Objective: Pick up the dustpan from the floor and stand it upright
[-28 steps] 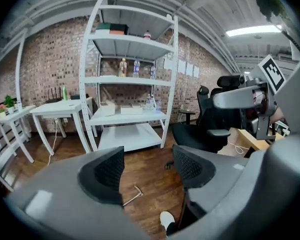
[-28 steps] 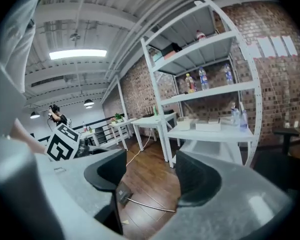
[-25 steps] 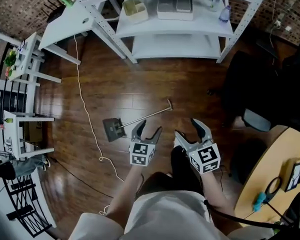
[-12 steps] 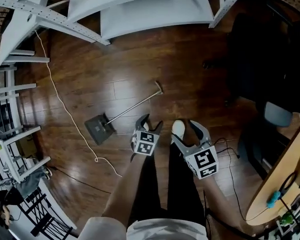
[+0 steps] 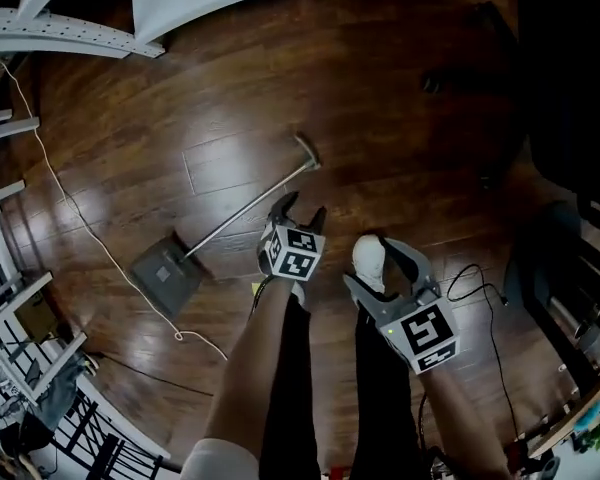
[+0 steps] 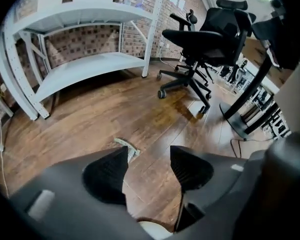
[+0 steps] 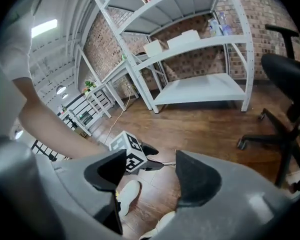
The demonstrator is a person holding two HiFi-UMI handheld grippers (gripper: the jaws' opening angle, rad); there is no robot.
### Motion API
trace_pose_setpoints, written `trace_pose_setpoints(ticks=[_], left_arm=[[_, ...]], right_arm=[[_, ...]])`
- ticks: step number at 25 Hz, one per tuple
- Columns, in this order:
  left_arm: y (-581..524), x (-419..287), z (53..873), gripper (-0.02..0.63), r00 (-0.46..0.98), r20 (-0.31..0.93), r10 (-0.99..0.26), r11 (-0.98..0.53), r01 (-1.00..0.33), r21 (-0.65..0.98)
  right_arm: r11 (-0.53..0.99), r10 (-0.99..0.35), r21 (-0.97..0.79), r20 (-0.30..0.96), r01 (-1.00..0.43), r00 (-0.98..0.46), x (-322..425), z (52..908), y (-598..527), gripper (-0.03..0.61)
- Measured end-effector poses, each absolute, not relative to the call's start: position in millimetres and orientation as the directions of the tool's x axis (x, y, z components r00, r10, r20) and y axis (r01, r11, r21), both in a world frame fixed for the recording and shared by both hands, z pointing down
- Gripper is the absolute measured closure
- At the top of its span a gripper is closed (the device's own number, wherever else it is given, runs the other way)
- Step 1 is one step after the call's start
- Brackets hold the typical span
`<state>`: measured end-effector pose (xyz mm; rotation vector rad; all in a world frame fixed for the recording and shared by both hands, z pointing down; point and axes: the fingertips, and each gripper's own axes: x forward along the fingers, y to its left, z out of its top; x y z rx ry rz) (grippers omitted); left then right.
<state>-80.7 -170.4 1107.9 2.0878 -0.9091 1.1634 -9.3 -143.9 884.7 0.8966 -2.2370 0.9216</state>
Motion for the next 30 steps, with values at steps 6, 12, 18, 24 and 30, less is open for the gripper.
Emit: trace_pose_setpoints(ticks=[6,12,18,24,30], left_arm=[[-171.6,-97.7,1233.1,0.328,0.345,0.922,-0.176,-0.687,-0.713,0.136],[-207.3,-84.8,1305.5,0.321,0.357,0.92,-0.163,-0.677,-0.719,0.159],[-212.9,-86.6,1339.8,0.38,0.292,0.949,-0.119,-0.71,-0.693,0.124],[-193.0,-73.2,1273.3,0.4,0.351,0.932,-0.095,-0.783,-0.604,0.148],[-188.1,-67.4,1105.1,0.408,0.446,0.875,-0.186,-0.802,-0.584,0.127]], right_arm=[[0.524,-0.385,-0.39,0.684,-0.757,-0.619,-25.8,967.3,-170.8,0.282],[0.55,-0.422,-0.359,0.66,-0.754,-0.622,-23.6,989.0,-208.8,0.282],[0.556,-0.428,-0.345,0.661,-0.756,-0.616,-17.7,1001.1,-212.4,0.282],[0.484,-0.441,-0.369,0.68,-0.793,-0.586,-17.8,971.4,-209.2,0.282],[0.524,-0.452,-0.385,0.631,-0.76,-0.631,-46.2,858.8,-208.5,0.282]])
